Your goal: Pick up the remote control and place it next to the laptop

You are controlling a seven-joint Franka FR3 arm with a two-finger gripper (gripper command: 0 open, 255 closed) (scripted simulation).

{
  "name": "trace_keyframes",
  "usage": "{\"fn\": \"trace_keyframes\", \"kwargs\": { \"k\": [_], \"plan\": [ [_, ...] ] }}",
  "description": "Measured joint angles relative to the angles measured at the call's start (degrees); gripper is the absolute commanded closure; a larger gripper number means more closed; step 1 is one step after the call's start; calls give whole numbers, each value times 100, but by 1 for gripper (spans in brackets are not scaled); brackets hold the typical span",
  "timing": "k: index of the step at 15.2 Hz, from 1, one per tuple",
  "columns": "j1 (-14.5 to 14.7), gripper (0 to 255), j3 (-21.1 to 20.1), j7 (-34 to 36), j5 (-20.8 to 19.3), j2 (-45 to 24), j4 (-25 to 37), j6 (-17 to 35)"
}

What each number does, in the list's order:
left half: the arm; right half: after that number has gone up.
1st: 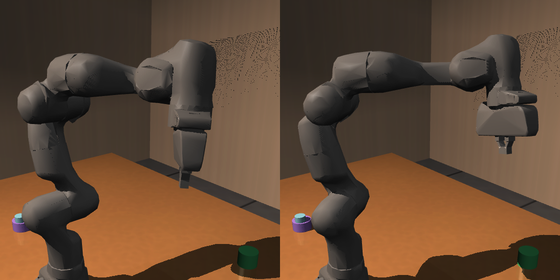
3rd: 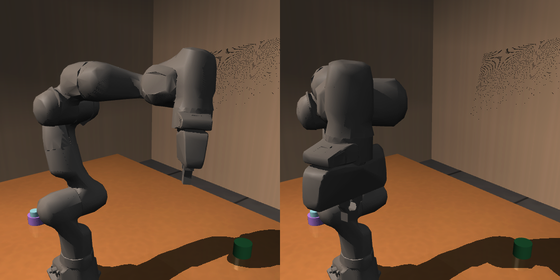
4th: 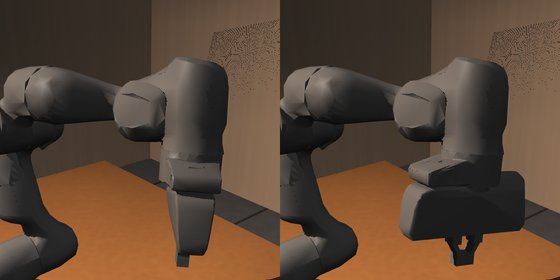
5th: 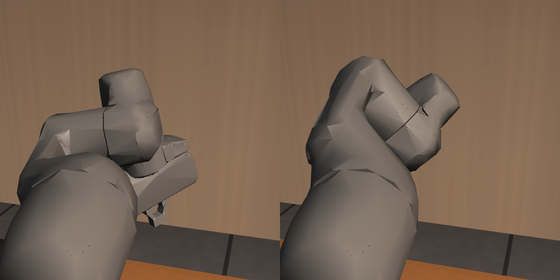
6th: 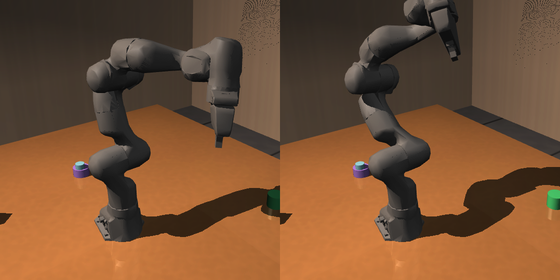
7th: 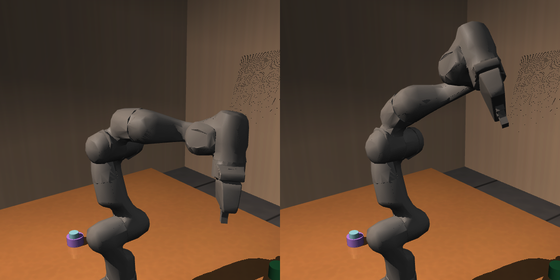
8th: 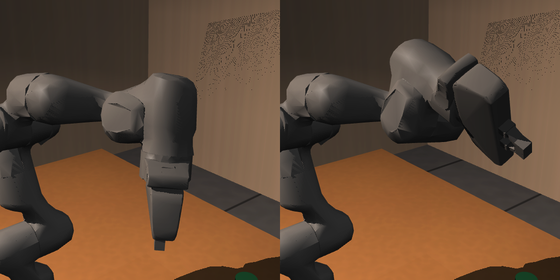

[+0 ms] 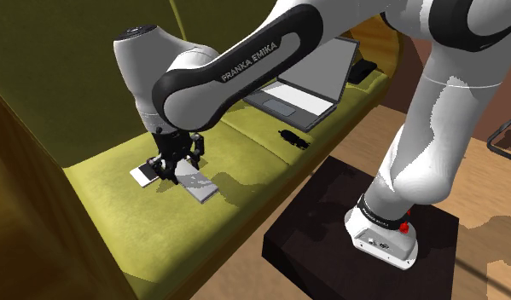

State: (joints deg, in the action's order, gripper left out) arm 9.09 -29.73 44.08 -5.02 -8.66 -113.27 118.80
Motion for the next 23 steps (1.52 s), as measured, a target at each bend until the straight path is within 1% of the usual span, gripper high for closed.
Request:
{"fn": "trace_keyframes", "kwargs": {
  "k": [8, 23],
  "plan": [
    [-26, 255, -23, -96, 147, 235, 336, -537],
    [-35, 255, -41, -175, 278, 453, 1261, -1648]
  ]
}}
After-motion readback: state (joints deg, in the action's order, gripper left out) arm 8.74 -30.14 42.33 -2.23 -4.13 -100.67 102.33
